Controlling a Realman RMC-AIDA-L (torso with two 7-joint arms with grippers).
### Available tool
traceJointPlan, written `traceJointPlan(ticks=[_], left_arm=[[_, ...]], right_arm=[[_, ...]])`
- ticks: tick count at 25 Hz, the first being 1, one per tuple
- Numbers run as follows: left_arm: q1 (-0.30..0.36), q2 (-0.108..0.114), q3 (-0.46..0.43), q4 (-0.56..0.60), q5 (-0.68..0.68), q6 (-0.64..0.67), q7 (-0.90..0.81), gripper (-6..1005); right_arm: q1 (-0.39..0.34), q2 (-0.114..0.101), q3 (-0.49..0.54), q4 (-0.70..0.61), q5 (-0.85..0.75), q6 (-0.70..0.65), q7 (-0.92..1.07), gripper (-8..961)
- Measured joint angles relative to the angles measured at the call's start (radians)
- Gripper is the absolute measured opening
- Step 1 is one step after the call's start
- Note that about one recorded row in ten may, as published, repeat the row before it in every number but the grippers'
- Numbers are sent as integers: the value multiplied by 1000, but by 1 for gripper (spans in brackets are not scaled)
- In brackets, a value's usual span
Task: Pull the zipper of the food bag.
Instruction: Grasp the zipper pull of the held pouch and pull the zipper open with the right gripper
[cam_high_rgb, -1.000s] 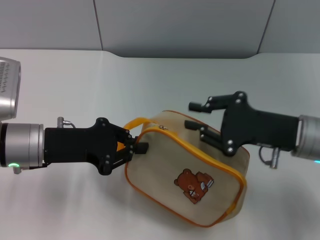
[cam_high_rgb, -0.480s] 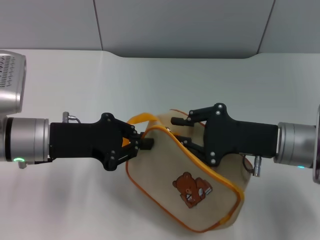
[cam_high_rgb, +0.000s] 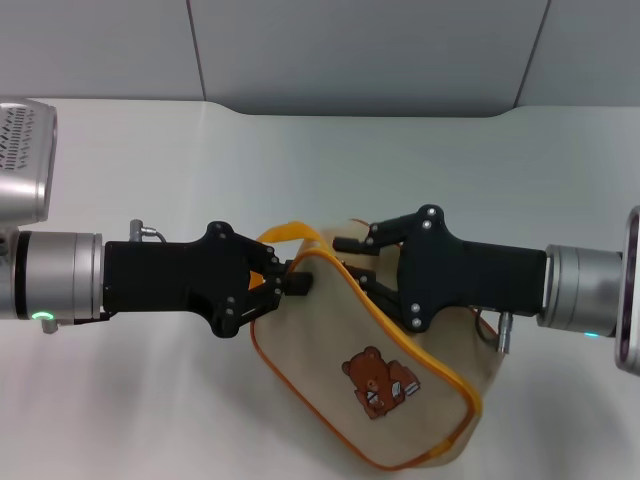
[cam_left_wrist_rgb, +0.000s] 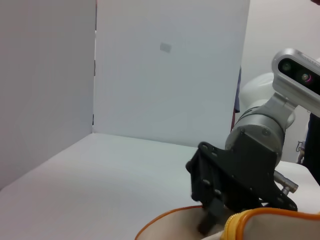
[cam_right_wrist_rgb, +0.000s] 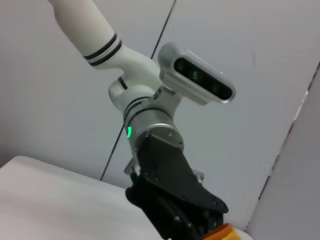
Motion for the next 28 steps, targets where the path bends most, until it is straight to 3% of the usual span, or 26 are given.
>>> traceJointPlan(ticks=[4,9,12,16,17,18,23,28], left_arm=[[0,0,-1,0,0,0,0,59],[0,0,-1,0,0,0,0,59],[1,0,-4,0,0,-1,0,58],[14,8,-38,-3,-1,-23,5,58],[19,11,-50,-6,-1,-30,7,58],[25,15,-62,-9,-1,-39,8,58],[47,27,-86,-10,-1,-57,8,58],[49,27,-89,-10,-1,-56,1,58]], right_arm=[[0,0,-31,-5,1,0,-2,233],[-5,0,-37,-8,1,0,-12,53],[-11,-1,-38,-8,1,-1,-13,-2],[-57,-10,-38,-11,-9,-36,-8,16],[-112,-16,-37,-27,-13,-81,-1,21],[-112,-16,-37,-27,-13,-81,-1,26],[-258,-23,-33,-131,-17,-184,69,49],[-304,-19,14,-161,-9,-221,91,71]])
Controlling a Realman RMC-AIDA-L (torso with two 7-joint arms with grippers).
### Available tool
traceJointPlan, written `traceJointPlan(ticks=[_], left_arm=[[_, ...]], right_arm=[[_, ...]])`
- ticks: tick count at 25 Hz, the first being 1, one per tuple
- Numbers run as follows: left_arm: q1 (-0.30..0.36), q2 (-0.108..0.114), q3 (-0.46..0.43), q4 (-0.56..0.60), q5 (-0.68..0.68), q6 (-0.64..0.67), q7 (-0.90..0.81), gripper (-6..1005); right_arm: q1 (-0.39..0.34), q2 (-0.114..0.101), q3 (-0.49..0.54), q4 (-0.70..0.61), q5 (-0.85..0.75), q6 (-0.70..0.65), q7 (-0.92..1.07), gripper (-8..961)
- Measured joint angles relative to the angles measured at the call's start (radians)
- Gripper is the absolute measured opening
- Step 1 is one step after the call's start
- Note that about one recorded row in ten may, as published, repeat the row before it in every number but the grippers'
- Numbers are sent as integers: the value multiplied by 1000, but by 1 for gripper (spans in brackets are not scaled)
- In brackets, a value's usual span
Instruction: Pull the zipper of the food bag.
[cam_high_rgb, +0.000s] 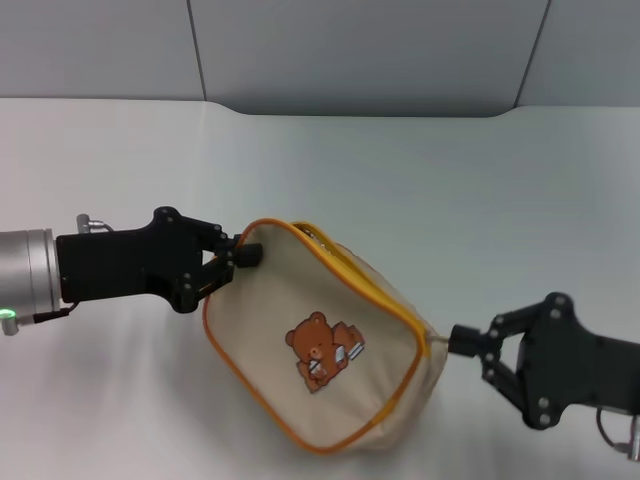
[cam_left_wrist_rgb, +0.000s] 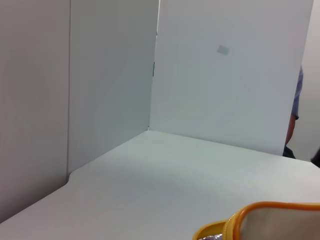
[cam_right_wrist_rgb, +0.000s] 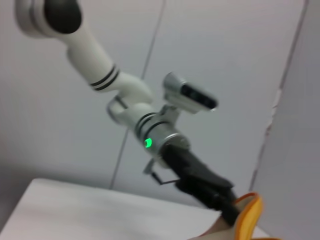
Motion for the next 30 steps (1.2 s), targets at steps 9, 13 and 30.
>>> traceJointPlan(ticks=[9,13,30], left_arm=[[21,-14,-1,-2,0,-18,-34,59],[27,-21,-3,-2,-2,-33,-68,59],[74,-28,-166,-15,-9,284,20,362]], right_arm=[[35,5,130,83,5,11,50,113],[75,6,178,109,7,19,113,263],[182,-74,90,68,-70,-68,482,760]])
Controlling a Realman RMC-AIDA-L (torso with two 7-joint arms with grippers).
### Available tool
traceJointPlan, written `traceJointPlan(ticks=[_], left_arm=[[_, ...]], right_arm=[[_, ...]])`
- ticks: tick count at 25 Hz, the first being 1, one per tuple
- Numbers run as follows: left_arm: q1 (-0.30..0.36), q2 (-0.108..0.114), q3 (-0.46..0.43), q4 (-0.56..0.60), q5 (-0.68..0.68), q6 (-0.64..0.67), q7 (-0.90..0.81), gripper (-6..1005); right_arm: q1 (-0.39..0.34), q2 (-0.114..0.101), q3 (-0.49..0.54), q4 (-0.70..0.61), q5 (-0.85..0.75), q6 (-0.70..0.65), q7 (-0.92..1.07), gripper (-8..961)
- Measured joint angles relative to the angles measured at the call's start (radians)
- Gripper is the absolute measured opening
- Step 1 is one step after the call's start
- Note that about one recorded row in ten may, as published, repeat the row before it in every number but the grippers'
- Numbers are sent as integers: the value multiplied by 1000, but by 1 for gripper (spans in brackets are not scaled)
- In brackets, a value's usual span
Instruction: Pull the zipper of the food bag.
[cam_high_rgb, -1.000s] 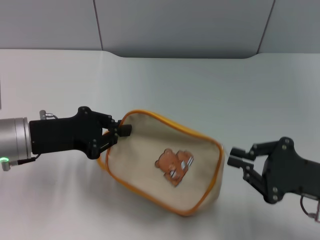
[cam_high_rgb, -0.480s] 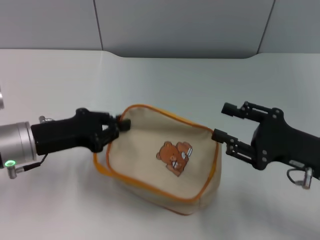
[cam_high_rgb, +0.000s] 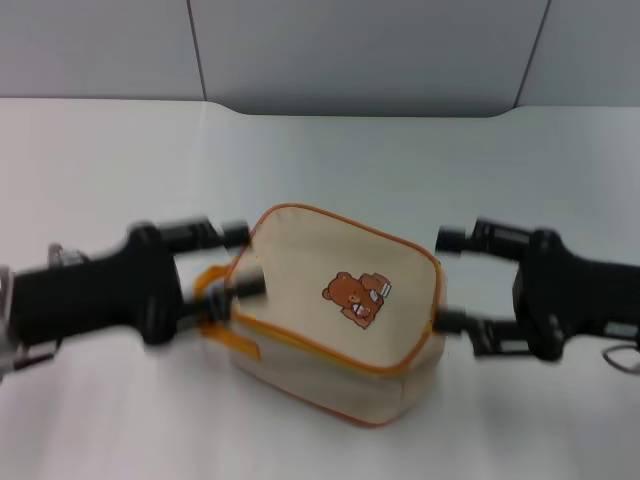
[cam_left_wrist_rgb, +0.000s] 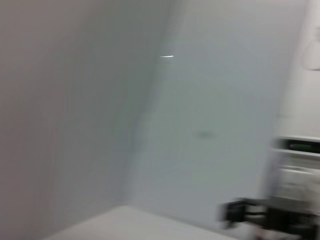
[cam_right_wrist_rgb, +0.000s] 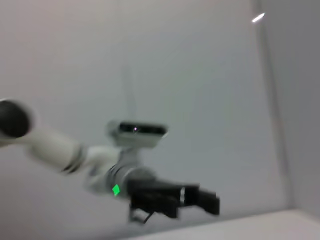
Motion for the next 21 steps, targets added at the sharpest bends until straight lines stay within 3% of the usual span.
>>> traceJointPlan(ticks=[5,11,16,21], left_arm=[[3,8,129,-1,6,76,21,481],[5,11,144,-2,7,63,15,723],[5,14,143,-2,7,53,15,827],[5,15,142,-2,8,46,15,827]], right_arm=[[17,-6,-22,-39,-93,-20,57,810],[15,1,-19,-44,-101,-12,58,820],[18,2,-17,-45,-100,-12,58,820],[18,2,-17,-45,-99,-12,59,820]])
